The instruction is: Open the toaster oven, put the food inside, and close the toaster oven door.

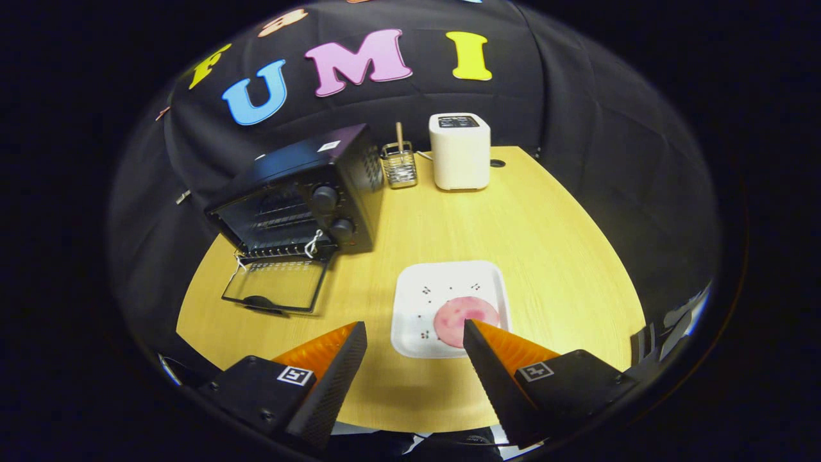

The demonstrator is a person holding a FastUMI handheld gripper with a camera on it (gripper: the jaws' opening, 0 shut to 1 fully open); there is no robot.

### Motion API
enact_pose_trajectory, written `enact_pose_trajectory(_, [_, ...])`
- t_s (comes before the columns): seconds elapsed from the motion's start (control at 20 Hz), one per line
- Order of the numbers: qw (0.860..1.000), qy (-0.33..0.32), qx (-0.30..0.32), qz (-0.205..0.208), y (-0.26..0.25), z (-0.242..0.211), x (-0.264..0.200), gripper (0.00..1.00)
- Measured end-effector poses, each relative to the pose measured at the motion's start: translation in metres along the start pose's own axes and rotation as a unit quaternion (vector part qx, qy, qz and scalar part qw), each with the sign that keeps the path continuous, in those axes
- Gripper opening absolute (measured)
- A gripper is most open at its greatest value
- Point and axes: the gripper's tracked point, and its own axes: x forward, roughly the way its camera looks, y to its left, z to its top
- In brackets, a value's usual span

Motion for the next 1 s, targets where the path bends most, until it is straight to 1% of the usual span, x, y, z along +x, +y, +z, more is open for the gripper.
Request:
enact_pose_trajectory(0.15, [1.0, 0.016, 0.01, -0.005, -0.034, 0.005, 0.014, 0.99])
enact_pose_trajectory(0.4, [0.998, 0.05, 0.03, 0.007, -0.074, 0.008, 0.042, 0.99])
enact_pose_trajectory(0.5, [0.997, 0.069, 0.041, 0.017, -0.083, 0.005, 0.054, 1.0])
enact_pose_trajectory(0.7, [0.992, 0.11, 0.039, 0.038, -0.095, -0.01, 0.076, 1.0])
enact_pose_trajectory(0.85, [0.989, 0.126, 0.064, 0.042, -0.105, -0.01, 0.094, 1.0])
enact_pose_trajectory(1.0, [0.985, 0.135, 0.096, 0.046, -0.105, -0.005, 0.113, 0.97])
